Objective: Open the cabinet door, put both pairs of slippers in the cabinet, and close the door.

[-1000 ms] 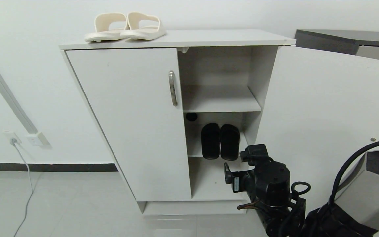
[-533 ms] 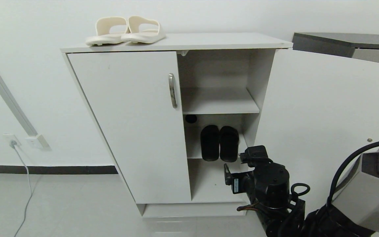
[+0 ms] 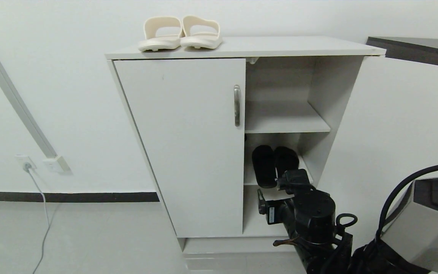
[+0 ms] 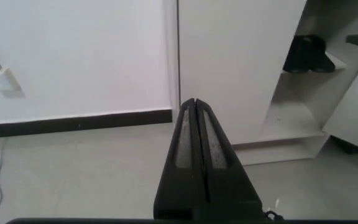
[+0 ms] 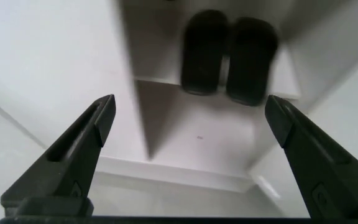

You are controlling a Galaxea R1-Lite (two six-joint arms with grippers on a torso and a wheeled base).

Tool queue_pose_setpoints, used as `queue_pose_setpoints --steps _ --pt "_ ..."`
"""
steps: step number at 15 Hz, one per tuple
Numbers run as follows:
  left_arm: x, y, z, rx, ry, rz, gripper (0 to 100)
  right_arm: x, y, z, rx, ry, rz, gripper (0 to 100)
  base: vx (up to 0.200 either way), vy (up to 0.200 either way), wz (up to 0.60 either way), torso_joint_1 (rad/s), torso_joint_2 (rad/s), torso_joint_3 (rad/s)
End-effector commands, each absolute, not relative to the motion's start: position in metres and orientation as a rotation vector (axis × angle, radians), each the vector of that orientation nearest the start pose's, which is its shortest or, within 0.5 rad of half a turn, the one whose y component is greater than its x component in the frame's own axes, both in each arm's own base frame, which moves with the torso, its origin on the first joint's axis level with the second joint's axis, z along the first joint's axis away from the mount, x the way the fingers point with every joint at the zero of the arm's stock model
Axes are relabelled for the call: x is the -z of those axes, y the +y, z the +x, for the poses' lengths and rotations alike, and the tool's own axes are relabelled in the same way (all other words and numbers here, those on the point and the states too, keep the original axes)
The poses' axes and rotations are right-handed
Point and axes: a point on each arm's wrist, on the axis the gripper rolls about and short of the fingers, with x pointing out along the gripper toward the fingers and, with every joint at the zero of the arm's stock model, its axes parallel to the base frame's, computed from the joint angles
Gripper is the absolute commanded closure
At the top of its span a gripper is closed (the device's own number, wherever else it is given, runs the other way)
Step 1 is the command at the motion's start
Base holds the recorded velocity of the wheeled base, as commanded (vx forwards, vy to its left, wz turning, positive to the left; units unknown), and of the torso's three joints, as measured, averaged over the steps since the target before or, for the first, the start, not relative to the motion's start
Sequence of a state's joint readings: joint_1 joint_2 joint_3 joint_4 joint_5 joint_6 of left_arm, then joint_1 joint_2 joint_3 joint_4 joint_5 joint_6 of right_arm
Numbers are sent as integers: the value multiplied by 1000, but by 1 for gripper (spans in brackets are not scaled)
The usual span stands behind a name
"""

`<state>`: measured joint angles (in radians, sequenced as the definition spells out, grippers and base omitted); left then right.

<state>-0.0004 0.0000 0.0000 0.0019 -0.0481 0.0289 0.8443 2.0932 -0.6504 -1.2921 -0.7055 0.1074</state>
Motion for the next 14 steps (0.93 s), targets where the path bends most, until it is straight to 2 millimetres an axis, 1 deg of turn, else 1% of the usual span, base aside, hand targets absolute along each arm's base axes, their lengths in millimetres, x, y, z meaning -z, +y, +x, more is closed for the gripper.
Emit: queue_pose_setpoints --steps 1,4,6,9,12,14 --pt "-75 -1 -23 49 2 29 100 -79 245 238 -130 122 -7 0 0 200 0 7 2 2" --pt "-75 -1 -23 48 2 29 100 -80 244 235 -149 111 3 0 0 200 0 -1 7 2" --pt "-75 -1 -23 49 2 29 100 -77 239 232 -166 114 -7 0 0 200 0 2 2 0" --pt "-75 -1 -23 49 2 29 100 -76 243 229 -182 116 -14 0 0 200 0 2 1 1" --pt "-75 -1 -23 49 2 29 100 -75 241 226 -193 112 -26 0 0 200 0 7 2 4" --pt "-75 -1 -23 48 2 29 100 -75 241 225 -208 106 -22 0 0 0 0 0 0 0"
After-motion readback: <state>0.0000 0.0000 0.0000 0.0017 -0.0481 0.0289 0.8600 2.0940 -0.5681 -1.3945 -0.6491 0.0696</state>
